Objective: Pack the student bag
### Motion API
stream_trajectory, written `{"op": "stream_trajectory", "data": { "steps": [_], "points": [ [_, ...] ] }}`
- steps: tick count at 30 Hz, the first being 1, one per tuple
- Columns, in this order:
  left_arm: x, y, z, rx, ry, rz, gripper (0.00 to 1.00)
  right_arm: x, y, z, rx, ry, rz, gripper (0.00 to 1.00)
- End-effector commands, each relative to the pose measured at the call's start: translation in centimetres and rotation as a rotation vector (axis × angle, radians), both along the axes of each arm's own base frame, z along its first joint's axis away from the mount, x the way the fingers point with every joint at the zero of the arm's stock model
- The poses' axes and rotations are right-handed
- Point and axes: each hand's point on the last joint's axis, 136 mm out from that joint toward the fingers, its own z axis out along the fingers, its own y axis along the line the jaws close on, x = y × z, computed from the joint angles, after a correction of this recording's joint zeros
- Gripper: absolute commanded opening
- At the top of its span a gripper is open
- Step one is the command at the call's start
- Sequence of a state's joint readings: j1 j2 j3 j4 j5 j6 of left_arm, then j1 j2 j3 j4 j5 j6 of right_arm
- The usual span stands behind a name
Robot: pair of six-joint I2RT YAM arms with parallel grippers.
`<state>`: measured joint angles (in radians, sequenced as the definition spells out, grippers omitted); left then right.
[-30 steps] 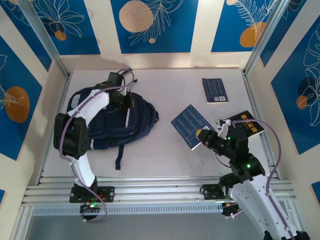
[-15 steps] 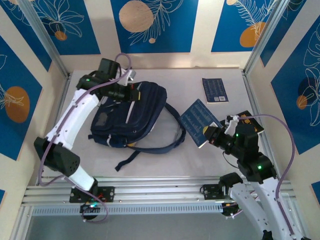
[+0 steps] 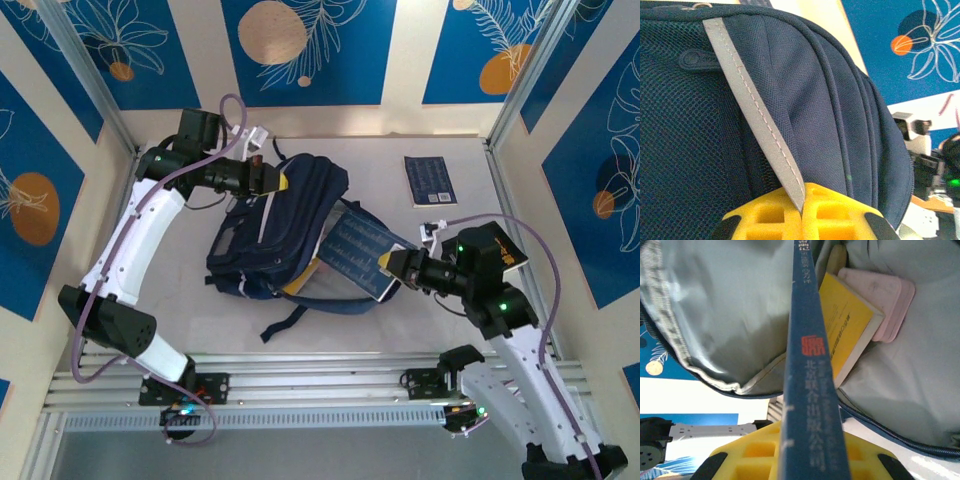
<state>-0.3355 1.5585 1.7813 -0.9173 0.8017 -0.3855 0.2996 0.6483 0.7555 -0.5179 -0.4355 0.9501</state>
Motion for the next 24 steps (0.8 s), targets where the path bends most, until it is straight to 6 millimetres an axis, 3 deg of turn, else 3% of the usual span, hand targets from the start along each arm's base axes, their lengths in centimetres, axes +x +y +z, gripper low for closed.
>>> {"op": "stream_trajectory", "data": {
  "steps": [1,9,16,22,24],
  "points": [
    [-2.0,-1.1,8.3,-0.204,-0.238,-0.136,0.0,0.3,1.4,0.4,0.059,0.011,0.057,0.0],
    [-2.3,-1.3,8.5,-0.228,-0.228,-0.155,0.0,3.7,5.3,-1.8,-0.005,0.06,0.074,0.0],
    [-2.3,-1.5,8.9,-0.248,-0.228,-0.166,0.0,8.0,9.4,-6.2,-0.139,0.146,0.068,0.0],
    [-2.4,-1.4,8.8,-0.247,-0.229,-0.163,0.0,10.8,16.2,-8.9,-0.136,0.233,0.173,0.0],
    [-2.3,-1.5,8.7,-0.249,-0.225,-0.161,0.0,11.5,18.7,-9.7,-0.143,0.259,0.198,0.06]
  ]
}}
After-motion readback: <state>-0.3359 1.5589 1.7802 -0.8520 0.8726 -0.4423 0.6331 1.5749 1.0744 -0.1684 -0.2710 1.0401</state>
